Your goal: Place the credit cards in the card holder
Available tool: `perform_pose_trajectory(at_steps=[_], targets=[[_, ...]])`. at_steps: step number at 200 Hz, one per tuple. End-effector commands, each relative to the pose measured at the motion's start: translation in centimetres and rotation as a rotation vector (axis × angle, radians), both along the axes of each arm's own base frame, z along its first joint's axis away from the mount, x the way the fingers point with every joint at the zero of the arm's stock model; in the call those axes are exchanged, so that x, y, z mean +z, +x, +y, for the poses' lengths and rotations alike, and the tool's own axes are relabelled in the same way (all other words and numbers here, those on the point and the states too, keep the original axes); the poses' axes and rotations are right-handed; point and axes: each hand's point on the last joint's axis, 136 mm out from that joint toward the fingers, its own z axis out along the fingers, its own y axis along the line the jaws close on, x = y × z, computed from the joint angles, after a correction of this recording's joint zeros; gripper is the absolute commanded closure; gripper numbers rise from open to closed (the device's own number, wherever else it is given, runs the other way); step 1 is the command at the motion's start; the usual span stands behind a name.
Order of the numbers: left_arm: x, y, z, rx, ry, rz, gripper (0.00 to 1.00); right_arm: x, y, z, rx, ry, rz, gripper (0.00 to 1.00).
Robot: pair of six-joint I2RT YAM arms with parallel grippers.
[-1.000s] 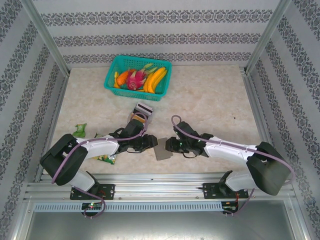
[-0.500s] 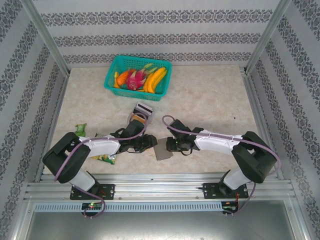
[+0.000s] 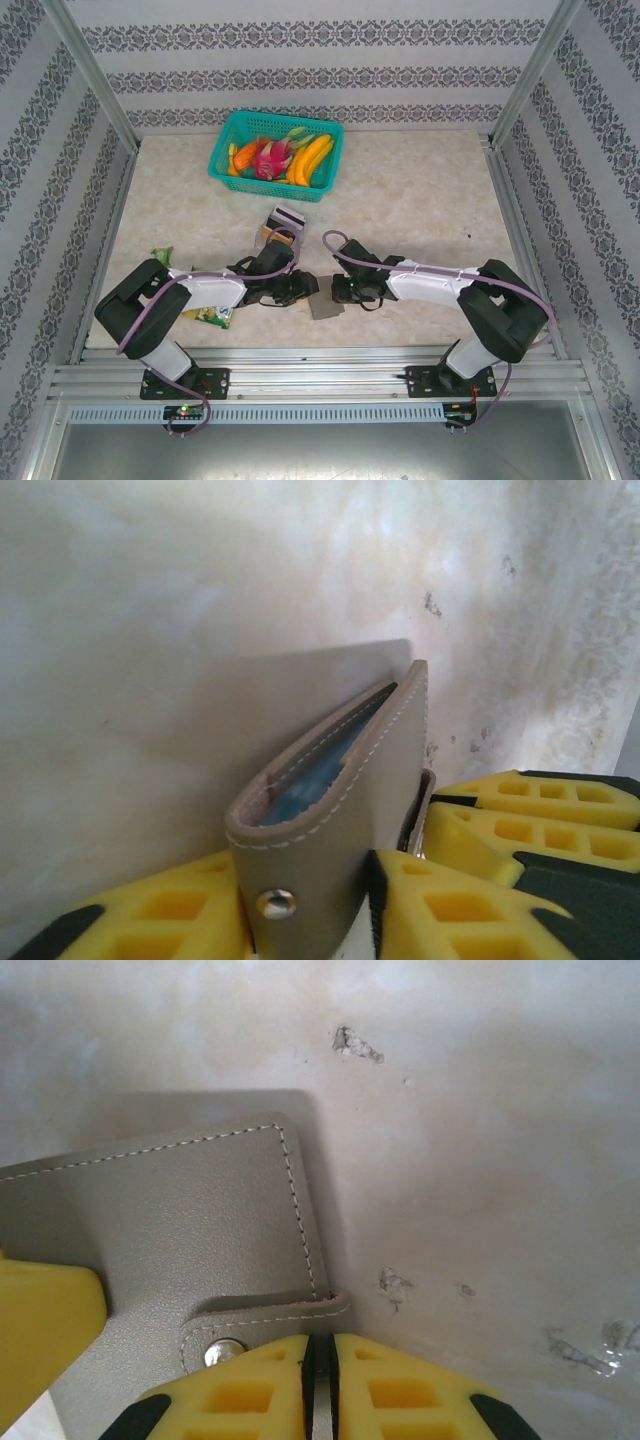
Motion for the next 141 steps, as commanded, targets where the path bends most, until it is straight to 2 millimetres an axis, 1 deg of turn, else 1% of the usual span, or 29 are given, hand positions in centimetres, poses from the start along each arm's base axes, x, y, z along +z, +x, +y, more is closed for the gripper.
perform_pose_trajectory(at_steps=[1, 9, 31, 47, 70, 89, 104, 134, 141], targets=[[2.1, 0.8, -1.9, -0.038, -0.067, -0.070, 0.73, -1.9, -1.7, -0.5, 0.013, -0.030, 0.066, 0.85], [2.2, 0.8, -1.7, -0.029, -0.061, -0.077, 0.78, -1.6, -1.6, -0.5, 0.013, -0.029, 0.059, 0.85], [2.5, 1.0, -1.1, -0.010, -0.045, -0.102, 0.82, -0.3, -1.1, -0.5, 0.012, -0.022, 0.019, 0.83], [2.8, 1.0, -1.1, -0.017, -0.042, -0.115, 0.85, 0.8, -0.7, -0.4, 0.019, -0.010, -0.014, 0.80], [3.1, 1.1, -1.3, -0.023, -0.056, -0.126, 0.86, 2.4, -0.2, 0.1, 0.031, 0.023, -0.055, 0.77], [3.2, 1.1, -1.5, -0.027, -0.066, -0.128, 0.86, 3.2, -0.1, 0.8, 0.049, 0.053, -0.076, 0.75], [3.3, 1.2, -1.6, -0.026, -0.070, -0.132, 0.86, 3.3, -0.1, 1.5, 0.068, 0.084, -0.070, 0.73], [3.6, 1.2, -1.8, -0.028, -0.080, -0.133, 0.86, 2.5, -0.3, 2.7, 0.088, 0.110, -0.040, 0.70], [3.6, 1.2, -1.8, -0.031, -0.080, -0.135, 0.86, 2.4, -0.2, 2.8, 0.095, 0.111, -0.045, 0.68]])
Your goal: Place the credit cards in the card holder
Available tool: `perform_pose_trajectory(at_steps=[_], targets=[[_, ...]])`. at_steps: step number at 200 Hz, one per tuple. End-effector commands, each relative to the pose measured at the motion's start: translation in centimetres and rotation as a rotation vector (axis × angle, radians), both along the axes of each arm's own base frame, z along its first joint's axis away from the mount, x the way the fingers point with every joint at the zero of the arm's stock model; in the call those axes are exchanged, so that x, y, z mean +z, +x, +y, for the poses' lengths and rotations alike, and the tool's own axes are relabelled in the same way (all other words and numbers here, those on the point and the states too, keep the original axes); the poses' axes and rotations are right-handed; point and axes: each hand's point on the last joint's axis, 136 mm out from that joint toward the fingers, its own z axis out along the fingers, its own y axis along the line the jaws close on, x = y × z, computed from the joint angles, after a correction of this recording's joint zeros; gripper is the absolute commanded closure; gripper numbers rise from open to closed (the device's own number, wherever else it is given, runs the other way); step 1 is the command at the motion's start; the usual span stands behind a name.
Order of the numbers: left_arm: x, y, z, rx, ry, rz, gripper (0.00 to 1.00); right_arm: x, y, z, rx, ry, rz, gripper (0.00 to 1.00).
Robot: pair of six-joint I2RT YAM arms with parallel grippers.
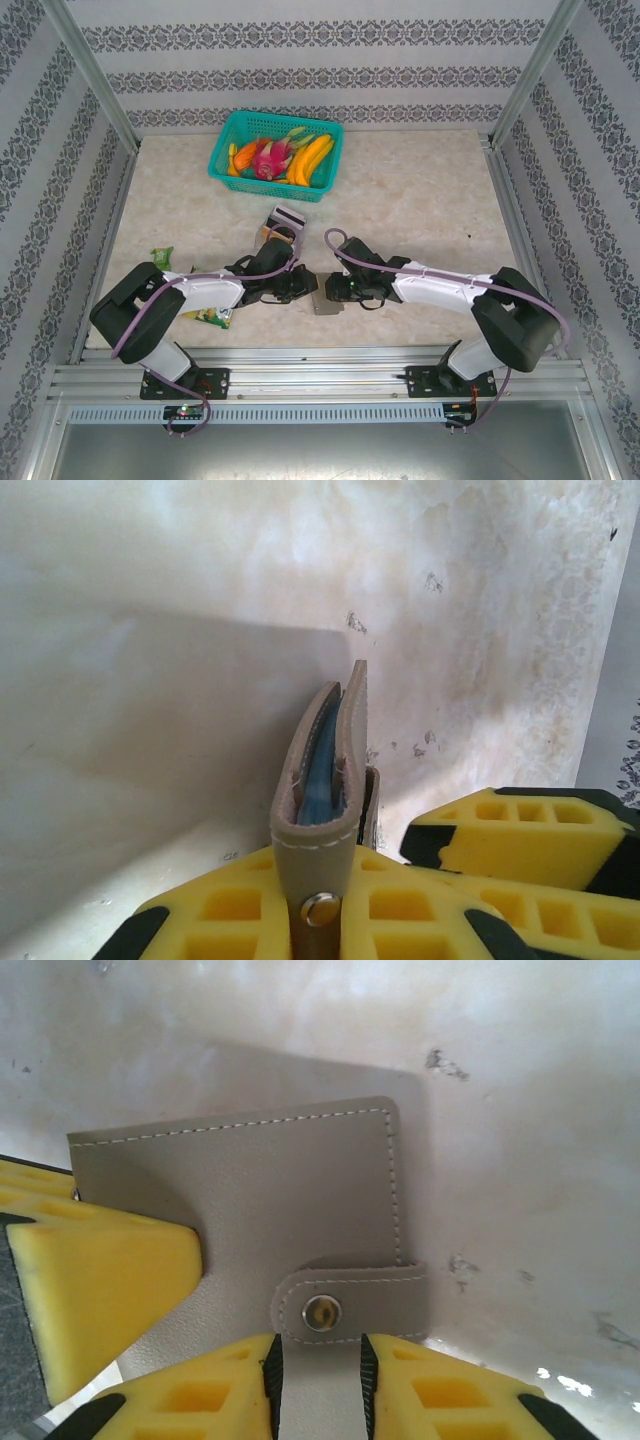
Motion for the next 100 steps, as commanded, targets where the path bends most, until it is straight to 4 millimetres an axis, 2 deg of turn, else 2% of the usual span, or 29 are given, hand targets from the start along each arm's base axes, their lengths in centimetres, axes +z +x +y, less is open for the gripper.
perform_pose_trajectory(at_steps=[1, 33, 71, 85, 100], targets=[[2.0, 0.5, -1.2, -0.028, -0.043, -0.078, 0.86, 0.1, 0.0, 1.6, 0.046, 0.034, -0.005, 0.68], [2.0, 0.4, -1.3, -0.034, -0.053, -0.072, 0.89, 0.0, 0.2, 1.8, 0.066, 0.014, -0.019, 0.64], [2.2, 0.4, -1.6, -0.042, -0.068, -0.075, 0.91, -1.3, 0.3, 1.1, 0.065, -0.062, -0.038, 0.57], [2.3, 0.4, -1.8, -0.046, -0.081, -0.074, 0.92, -1.7, 0.6, 0.7, 0.051, -0.105, -0.062, 0.52], [2.5, 0.3, -2.0, -0.053, -0.099, -0.073, 0.93, -2.2, 1.1, 0.2, 0.040, -0.176, -0.094, 0.52]])
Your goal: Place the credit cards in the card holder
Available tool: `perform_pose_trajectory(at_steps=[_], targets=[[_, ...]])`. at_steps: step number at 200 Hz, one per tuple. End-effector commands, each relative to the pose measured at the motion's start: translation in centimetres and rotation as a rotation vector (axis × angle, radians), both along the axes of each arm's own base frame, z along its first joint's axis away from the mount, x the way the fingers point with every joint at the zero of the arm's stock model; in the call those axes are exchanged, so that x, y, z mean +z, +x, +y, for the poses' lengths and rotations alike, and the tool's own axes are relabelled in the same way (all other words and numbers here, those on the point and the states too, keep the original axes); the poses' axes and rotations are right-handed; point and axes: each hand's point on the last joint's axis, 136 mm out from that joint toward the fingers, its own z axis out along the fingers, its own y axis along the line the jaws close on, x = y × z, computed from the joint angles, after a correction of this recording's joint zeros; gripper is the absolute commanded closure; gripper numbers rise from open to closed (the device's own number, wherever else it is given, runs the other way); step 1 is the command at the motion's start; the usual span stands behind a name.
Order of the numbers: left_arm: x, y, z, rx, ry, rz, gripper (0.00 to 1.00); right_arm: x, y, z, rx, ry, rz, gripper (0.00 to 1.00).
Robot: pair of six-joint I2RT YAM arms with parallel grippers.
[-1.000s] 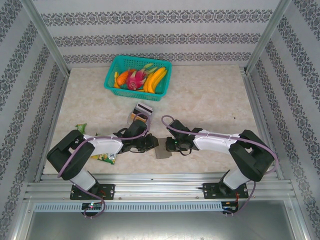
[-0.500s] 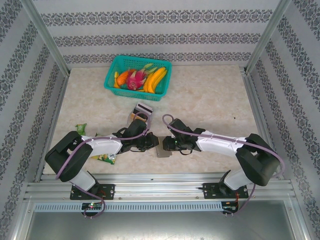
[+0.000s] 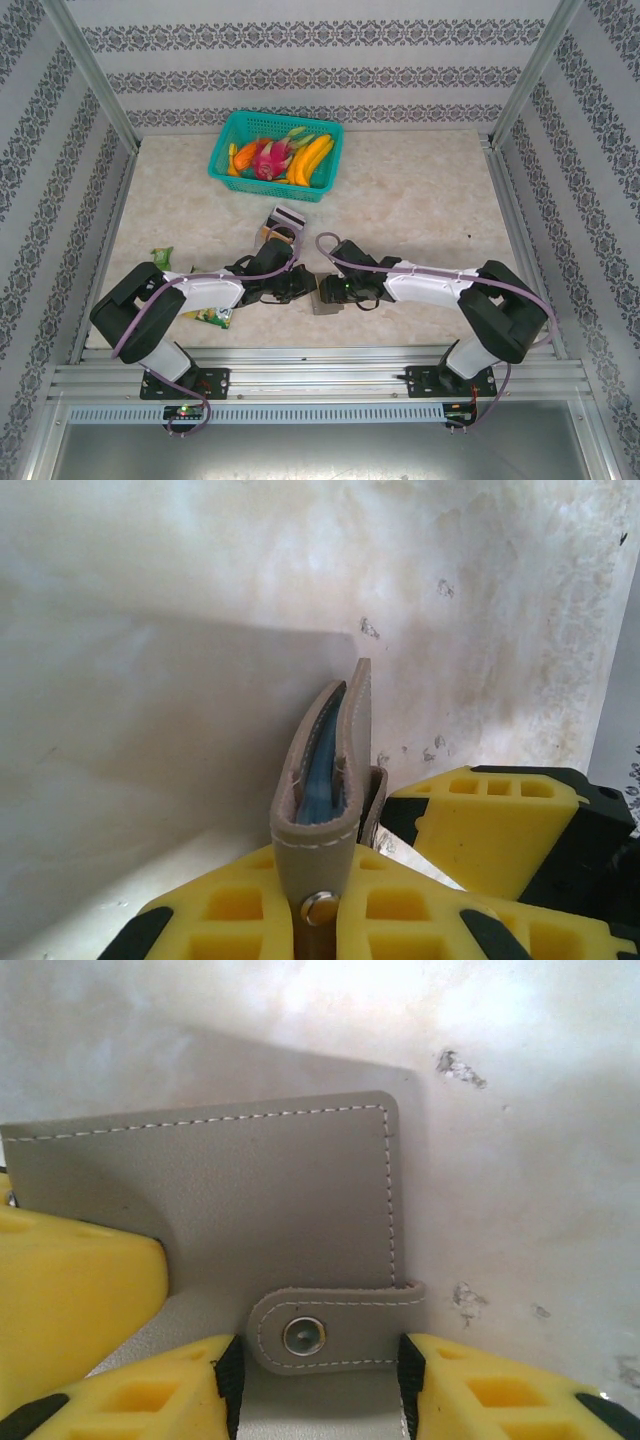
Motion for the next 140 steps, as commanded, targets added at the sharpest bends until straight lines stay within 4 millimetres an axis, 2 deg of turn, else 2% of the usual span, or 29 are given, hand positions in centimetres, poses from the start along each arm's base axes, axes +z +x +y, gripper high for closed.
perform_pose_trajectory(at_steps=[1, 16, 61, 128, 140], targets=[[2.6, 0.2, -2.2, -0.063, -0.110, -0.071, 0.93, -0.9, 0.9, -0.1, 0.009, -0.106, -0.068, 0.52], [2.6, 0.0, -2.4, -0.076, -0.120, -0.060, 0.95, -1.3, 1.6, -0.9, -0.018, -0.193, -0.106, 0.53], [1.7, -1.0, -1.4, -0.074, -0.083, -0.032, 0.99, -1.1, 2.9, -3.2, -0.115, -0.293, -0.157, 0.70], [1.4, -1.3, -0.1, -0.059, -0.020, -0.041, 1.00, -0.4, 3.7, -6.9, -0.183, -0.332, -0.144, 0.70], [1.4, -1.3, 0.0, -0.057, -0.016, -0.044, 1.00, -0.4, 3.7, -7.0, -0.182, -0.313, -0.133, 0.71]])
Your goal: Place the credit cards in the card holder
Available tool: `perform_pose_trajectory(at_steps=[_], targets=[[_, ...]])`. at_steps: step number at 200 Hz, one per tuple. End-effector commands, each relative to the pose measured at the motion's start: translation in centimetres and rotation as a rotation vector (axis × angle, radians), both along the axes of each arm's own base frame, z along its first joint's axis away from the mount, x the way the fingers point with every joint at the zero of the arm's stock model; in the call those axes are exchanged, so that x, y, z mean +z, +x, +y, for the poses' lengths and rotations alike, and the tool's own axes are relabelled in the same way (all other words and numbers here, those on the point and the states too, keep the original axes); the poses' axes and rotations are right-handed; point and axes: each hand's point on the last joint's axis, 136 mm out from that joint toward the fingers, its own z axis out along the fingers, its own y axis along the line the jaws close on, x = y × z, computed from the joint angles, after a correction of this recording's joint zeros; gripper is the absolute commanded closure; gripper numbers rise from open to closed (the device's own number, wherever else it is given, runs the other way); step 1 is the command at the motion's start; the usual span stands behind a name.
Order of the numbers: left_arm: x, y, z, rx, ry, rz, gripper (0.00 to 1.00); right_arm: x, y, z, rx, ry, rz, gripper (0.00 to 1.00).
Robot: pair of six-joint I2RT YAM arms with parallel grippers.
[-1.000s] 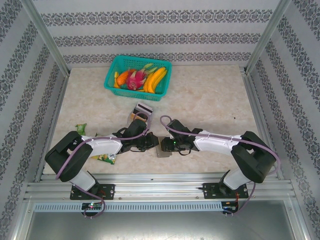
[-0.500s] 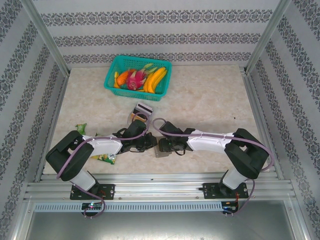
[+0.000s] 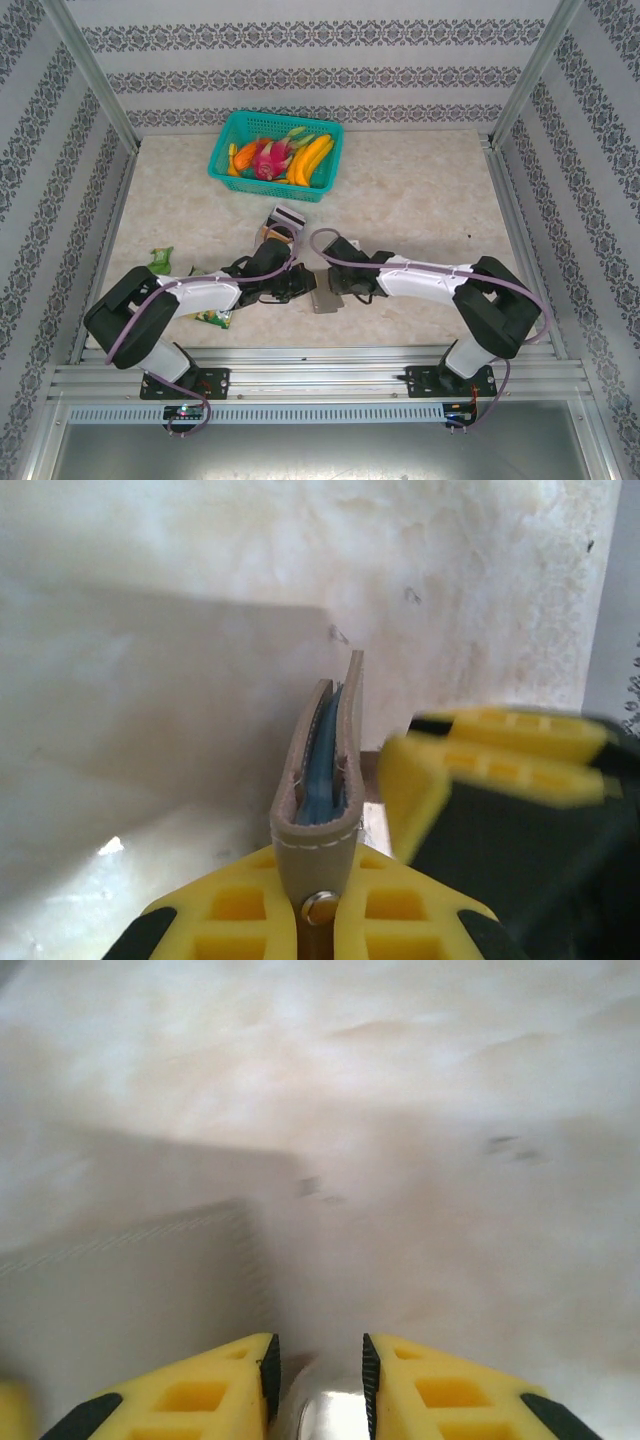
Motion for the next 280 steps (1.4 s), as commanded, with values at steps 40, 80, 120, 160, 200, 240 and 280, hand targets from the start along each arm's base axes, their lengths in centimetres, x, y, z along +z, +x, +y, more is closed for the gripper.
perform_pose_trajectory(at_steps=[40, 80, 120, 160, 200, 240, 280], targets=[[0.2, -1.1, 0.0, -0.049, 0.016, -0.009, 1.00, 0.0, -0.5, -0.9, 0.033, 0.041, 0.037, 0.69], [0.1, -1.0, 0.0, -0.046, 0.028, -0.009, 1.00, 0.3, -0.9, 0.4, 0.066, 0.110, 0.067, 0.69], [0.2, -0.8, 0.0, -0.046, 0.030, -0.017, 1.00, -0.2, -1.5, 0.7, 0.077, 0.130, 0.106, 0.72], [-0.1, -0.6, 0.2, -0.038, 0.047, -0.019, 0.98, -0.2, -2.1, 1.6, 0.087, 0.180, 0.150, 0.88], [0.5, 0.2, 0.6, -0.016, 0.078, -0.056, 0.83, 2.9, -1.9, 2.4, 0.083, 0.277, 0.125, 0.99], [0.9, 0.5, 3.6, 0.050, 0.203, -0.049, 0.43, 7.2, -1.5, 2.9, 0.073, 0.342, 0.083, 1.00], [3.4, 0.2, 5.3, 0.089, 0.203, -0.084, 0.30, 10.3, -1.1, 4.7, 0.075, 0.455, 0.080, 0.99]])
